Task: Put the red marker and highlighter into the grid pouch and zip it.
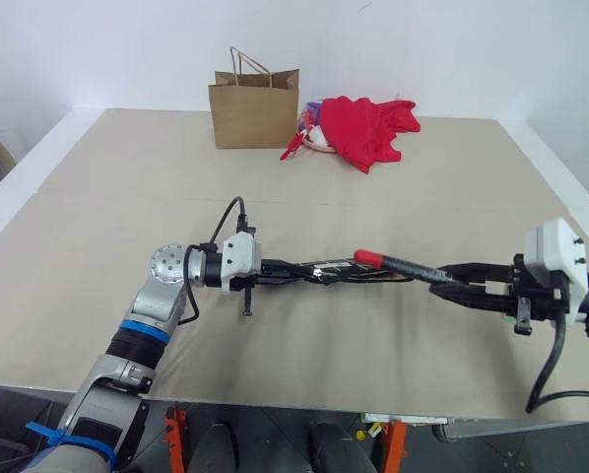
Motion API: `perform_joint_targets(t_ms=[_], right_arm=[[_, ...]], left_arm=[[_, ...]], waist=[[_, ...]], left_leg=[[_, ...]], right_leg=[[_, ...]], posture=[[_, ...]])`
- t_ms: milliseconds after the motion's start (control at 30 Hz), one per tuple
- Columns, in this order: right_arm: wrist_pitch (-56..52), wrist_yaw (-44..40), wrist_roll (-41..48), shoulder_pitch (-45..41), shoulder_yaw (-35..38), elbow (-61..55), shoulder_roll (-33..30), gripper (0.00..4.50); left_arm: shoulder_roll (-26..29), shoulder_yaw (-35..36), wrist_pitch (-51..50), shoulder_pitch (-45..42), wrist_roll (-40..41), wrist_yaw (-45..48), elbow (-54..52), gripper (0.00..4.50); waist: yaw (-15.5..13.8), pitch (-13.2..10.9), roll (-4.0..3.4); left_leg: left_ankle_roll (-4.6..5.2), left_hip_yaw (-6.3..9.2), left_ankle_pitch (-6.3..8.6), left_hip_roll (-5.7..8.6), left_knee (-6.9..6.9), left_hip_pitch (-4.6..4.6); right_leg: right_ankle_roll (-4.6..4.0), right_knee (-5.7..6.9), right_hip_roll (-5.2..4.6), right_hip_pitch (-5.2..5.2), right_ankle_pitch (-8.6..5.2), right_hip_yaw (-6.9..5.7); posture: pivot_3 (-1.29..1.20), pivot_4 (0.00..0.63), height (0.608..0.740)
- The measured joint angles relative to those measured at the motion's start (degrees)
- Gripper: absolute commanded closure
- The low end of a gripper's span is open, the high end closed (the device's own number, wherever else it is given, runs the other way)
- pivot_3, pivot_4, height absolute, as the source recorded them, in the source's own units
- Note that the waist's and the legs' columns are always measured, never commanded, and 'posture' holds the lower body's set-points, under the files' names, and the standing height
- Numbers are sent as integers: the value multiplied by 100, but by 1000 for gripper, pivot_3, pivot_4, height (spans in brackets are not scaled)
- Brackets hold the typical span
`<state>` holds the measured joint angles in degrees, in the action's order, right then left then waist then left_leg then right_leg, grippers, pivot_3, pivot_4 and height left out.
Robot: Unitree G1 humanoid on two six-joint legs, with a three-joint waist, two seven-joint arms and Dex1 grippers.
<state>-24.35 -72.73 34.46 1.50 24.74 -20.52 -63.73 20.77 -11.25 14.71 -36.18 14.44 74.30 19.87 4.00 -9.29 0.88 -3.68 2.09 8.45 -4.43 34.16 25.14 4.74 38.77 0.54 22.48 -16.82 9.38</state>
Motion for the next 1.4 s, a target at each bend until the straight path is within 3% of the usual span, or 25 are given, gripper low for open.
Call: perform_joint_targets(t_ms=[867, 1200, 1400], right_arm=[[65, -58, -262, 30, -29, 369, 31, 3879], [26, 50, -446, -341, -609, 423, 31, 3879], [-85, 204, -499, -1090, -1185, 418, 119, 3879]], left_arm=[[-3, -7, 16, 21, -40, -74, -103, 4500], [-64, -74, 9, 181, -47, -157, -368, 4500], [-112, -132, 0, 207, -50, -190, -434, 4500]], waist=[[20, -1, 1], [18, -1, 1], [22, -2, 0]], left_leg=[[-5, 1, -3, 0, 16, -2], [-5, 2, -3, 0, 16, -2], [-5, 2, -3, 0, 16, -4]], right_leg=[[8, 0, 0, -8, 12, 1], [8, 0, 0, -9, 11, 0], [8, 3, 0, -9, 13, 1]], posture=[[0, 150, 740], [0, 150, 740], [0, 150, 740]])
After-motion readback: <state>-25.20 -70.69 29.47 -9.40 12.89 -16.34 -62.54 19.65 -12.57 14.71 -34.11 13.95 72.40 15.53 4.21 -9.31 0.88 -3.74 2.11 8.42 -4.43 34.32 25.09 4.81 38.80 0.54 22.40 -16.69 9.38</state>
